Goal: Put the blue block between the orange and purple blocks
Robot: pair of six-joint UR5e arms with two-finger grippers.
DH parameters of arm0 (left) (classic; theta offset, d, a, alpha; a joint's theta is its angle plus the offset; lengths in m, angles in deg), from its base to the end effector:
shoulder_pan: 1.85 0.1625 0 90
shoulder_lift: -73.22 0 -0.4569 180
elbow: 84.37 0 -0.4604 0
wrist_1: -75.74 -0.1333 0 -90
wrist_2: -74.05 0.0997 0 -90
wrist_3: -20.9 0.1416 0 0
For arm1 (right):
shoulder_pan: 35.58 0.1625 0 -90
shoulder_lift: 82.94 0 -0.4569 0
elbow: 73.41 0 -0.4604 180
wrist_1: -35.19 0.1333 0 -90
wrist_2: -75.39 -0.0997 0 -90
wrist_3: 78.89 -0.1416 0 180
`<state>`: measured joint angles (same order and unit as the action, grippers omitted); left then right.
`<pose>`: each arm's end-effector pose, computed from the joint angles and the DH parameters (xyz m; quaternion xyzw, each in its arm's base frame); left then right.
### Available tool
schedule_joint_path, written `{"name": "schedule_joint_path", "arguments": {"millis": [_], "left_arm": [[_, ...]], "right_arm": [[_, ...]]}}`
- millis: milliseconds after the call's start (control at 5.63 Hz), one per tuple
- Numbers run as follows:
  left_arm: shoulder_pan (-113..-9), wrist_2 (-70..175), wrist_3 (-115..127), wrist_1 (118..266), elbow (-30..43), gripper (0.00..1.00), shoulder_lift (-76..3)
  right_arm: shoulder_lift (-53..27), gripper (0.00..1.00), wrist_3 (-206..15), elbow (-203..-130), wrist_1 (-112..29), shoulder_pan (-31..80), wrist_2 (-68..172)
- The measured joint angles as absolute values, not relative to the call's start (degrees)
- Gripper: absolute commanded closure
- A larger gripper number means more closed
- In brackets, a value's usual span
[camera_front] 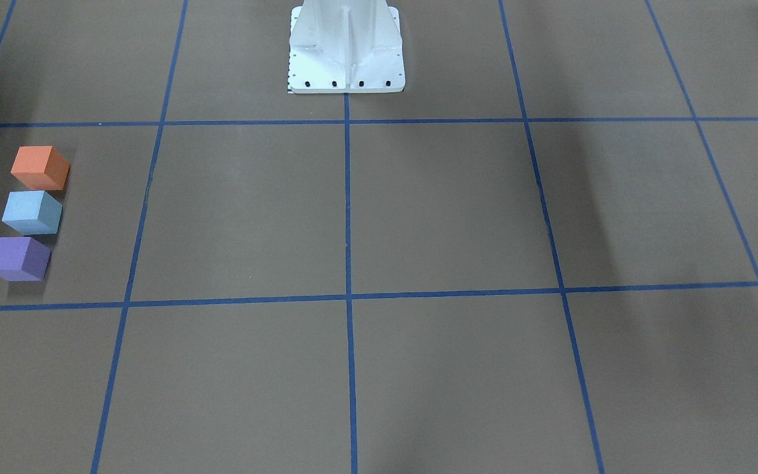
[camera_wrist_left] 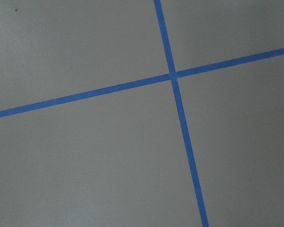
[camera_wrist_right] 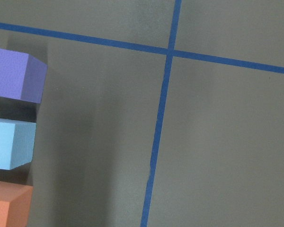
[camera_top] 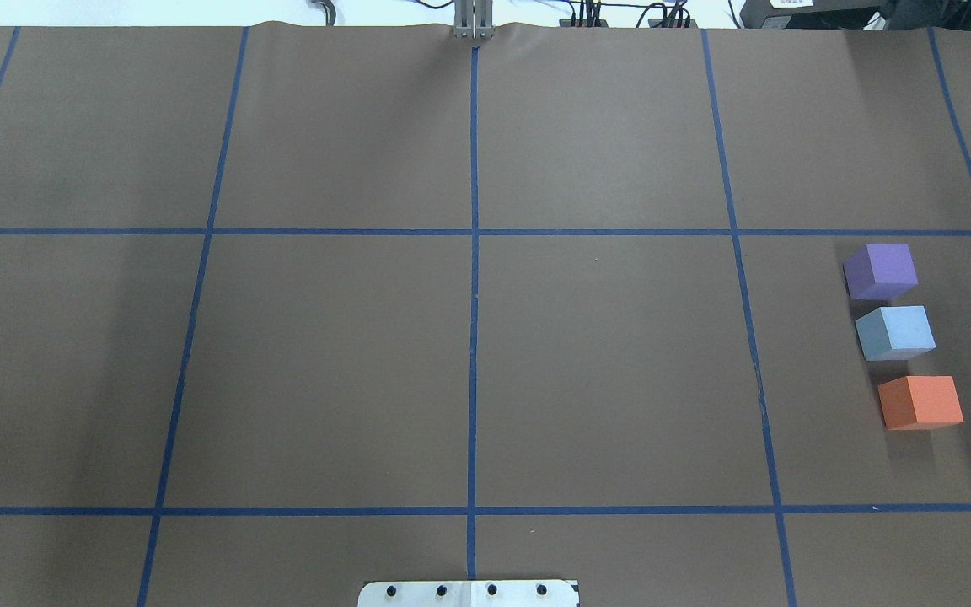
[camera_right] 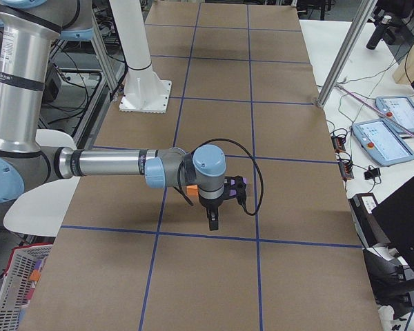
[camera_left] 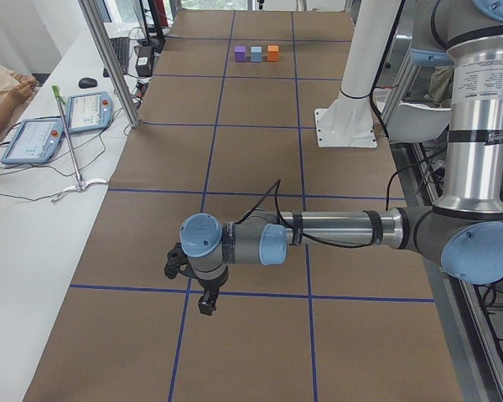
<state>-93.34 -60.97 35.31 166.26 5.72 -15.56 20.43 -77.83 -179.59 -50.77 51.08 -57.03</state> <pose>-0.0474 -0.5482 0.7295 0.0481 0.3798 0.1019 0.9182 0.0106 -0.4671 0.6763 0.0485 -0.3622 -0.0573 0.9291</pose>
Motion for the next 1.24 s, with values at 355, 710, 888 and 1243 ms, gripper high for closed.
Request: {"name": "schedule_joint_path", "arguments": {"millis": [355, 710, 888, 1243], "left_arm": [[-93.34, -60.95, 35.32, 166.33, 6.29, 0.00, -15.32], [-93.34, -60.98, 35.31, 166.35, 6.55, 0.00, -15.29], [-93.32, -61.02, 35.31, 166.35, 6.61, 0.00, -15.30], [-93.26, -61.04, 35.32, 166.35, 6.78, 0.00, -15.36]], "right_arm": [[20.34, 0.00, -77.83, -179.60, -50.70, 51.08, -57.05], [20.33, 0.00, -77.83, -179.61, -50.68, 51.08, -57.03], [20.33, 0.00, -77.83, -179.56, -50.68, 51.08, -56.99], [20.33, 0.00, -77.83, -179.50, -50.68, 51.08, -57.04]]}}
